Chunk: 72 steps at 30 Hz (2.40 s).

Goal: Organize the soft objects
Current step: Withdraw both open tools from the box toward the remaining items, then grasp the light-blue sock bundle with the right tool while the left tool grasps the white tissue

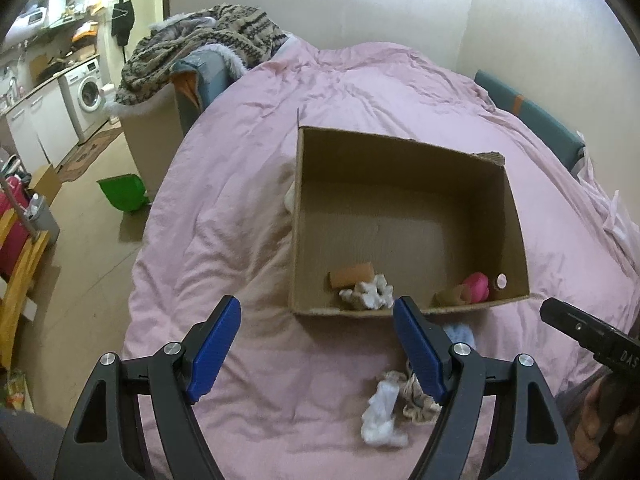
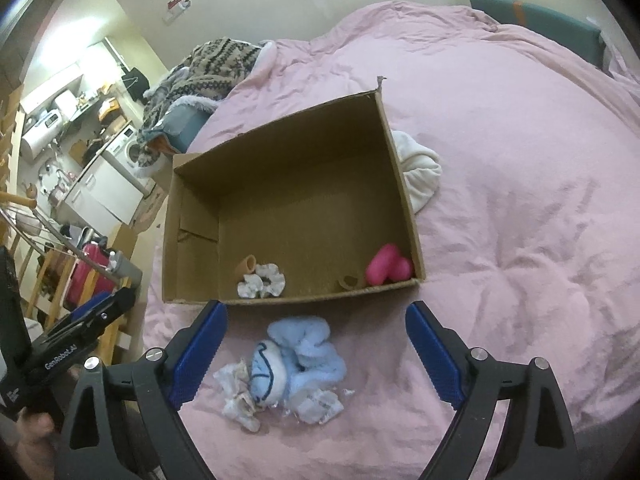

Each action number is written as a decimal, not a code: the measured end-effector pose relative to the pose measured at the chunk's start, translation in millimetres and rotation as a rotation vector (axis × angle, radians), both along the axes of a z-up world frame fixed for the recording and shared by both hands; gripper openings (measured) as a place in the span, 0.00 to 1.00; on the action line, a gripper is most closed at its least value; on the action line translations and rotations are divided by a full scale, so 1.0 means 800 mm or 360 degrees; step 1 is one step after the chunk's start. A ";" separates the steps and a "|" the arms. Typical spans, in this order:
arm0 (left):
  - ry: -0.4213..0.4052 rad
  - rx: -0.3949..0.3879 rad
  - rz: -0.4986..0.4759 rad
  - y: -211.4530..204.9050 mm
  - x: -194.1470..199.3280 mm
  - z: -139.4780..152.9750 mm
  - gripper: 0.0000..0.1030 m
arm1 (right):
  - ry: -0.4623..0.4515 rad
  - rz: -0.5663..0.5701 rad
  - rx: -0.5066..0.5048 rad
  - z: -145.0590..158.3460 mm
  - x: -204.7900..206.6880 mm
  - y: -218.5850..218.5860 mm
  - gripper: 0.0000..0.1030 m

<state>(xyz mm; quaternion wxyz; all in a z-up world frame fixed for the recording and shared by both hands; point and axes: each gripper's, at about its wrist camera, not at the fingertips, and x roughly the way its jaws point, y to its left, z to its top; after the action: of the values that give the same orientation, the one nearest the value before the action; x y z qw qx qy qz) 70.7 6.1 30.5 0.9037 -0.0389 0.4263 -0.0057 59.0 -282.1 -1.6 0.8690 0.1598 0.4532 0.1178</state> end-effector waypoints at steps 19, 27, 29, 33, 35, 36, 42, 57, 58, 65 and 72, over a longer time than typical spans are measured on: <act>0.0228 -0.0044 0.0081 0.006 -0.001 -0.037 0.74 | 0.0527 -0.0072 0.0354 -0.081 0.010 -0.010 0.93; 0.0299 -0.0088 0.0109 0.010 0.010 -0.051 0.74 | 0.0586 0.0156 0.0160 -0.105 0.053 0.046 0.93; 0.0304 -0.0085 0.0117 0.011 0.014 -0.054 0.74 | 0.0676 0.0210 0.0202 -0.124 0.059 0.057 0.93; 0.0324 -0.0089 0.0123 0.012 0.019 -0.059 0.74 | 0.0707 0.0352 0.0049 -0.141 0.059 0.090 0.93; 0.0329 -0.0088 0.0122 0.011 0.020 -0.060 0.74 | 0.0723 0.0425 -0.0018 -0.148 0.054 0.103 0.93; 0.0328 -0.0086 0.0122 0.010 0.021 -0.060 0.74 | 0.0718 0.0456 -0.0057 -0.147 0.050 0.108 0.92; 0.0323 -0.0069 0.0112 0.009 0.022 -0.062 0.74 | 0.0612 0.0501 -0.0078 -0.134 0.039 0.116 0.43; 0.0457 -0.0132 0.0056 0.003 0.011 -0.075 0.74 | 0.0353 0.0243 0.0116 -0.052 0.002 0.027 0.35; 0.0472 -0.0138 0.0047 0.001 0.011 -0.077 0.74 | 0.0304 0.0236 0.0176 -0.042 -0.001 0.023 0.35; 0.0618 -0.0159 -0.0088 -0.027 0.010 -0.103 0.72 | 0.0261 0.0180 0.0260 -0.039 -0.006 0.017 0.35; 0.0731 -0.0056 -0.0239 -0.064 0.003 -0.132 0.68 | 0.0333 0.0221 0.0181 -0.053 -0.004 0.031 0.35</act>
<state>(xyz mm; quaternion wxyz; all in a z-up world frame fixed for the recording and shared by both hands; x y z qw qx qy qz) 72.7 -44.9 -75.0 0.7794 -0.0232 0.6220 -0.0714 55.6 -257.4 -44.2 0.7962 0.1886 0.5440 0.1860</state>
